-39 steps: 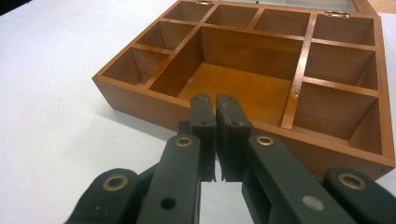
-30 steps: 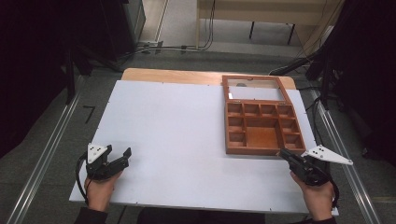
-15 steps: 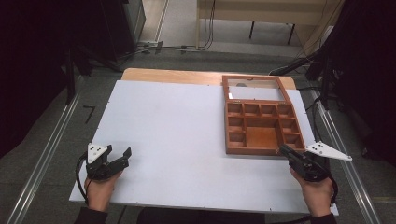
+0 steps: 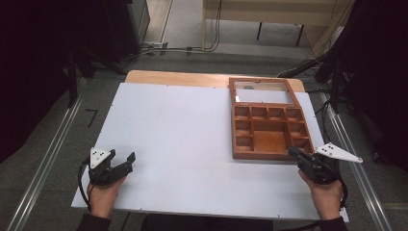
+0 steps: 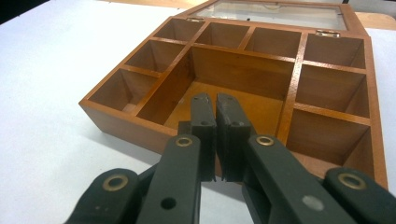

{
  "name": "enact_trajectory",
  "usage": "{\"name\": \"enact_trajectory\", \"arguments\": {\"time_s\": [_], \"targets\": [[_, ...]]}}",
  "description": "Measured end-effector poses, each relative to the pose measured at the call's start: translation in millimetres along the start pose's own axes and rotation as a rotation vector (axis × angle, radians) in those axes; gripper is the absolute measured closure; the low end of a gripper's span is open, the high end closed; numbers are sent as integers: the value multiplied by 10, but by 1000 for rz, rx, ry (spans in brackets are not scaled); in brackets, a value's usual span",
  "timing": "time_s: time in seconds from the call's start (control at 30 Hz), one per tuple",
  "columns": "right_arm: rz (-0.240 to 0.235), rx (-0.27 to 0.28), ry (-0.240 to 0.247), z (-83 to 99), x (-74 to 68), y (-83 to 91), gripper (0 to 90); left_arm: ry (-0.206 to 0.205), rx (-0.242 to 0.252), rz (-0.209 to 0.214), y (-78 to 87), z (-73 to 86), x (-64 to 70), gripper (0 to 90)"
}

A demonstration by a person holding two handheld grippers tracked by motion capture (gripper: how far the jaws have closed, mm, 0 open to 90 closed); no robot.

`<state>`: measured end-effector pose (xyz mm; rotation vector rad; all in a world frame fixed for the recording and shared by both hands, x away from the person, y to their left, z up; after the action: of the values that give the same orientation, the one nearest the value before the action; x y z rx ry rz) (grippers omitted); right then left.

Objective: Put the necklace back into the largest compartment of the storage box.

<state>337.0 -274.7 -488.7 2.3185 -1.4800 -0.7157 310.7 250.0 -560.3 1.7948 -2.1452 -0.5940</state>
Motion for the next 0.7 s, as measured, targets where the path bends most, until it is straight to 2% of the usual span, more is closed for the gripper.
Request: {"name": "enact_trajectory", "arguments": {"time_s": [0.7], "targets": [[10,4,-1,-77,13,-94,842,-3,0,2,-1,0,3,243]]}}
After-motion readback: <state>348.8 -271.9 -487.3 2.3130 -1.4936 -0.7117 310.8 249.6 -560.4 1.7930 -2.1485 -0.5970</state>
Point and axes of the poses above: each handheld gripper's, and its own axes: y roughly backward along the jaws, z roughly out of its underside, x roughly to its right, the point moved 10 cm from there along -y, roughly forward along the jaws, and after that the axes turned 11 degrees about -y, right-handed, at the moved point
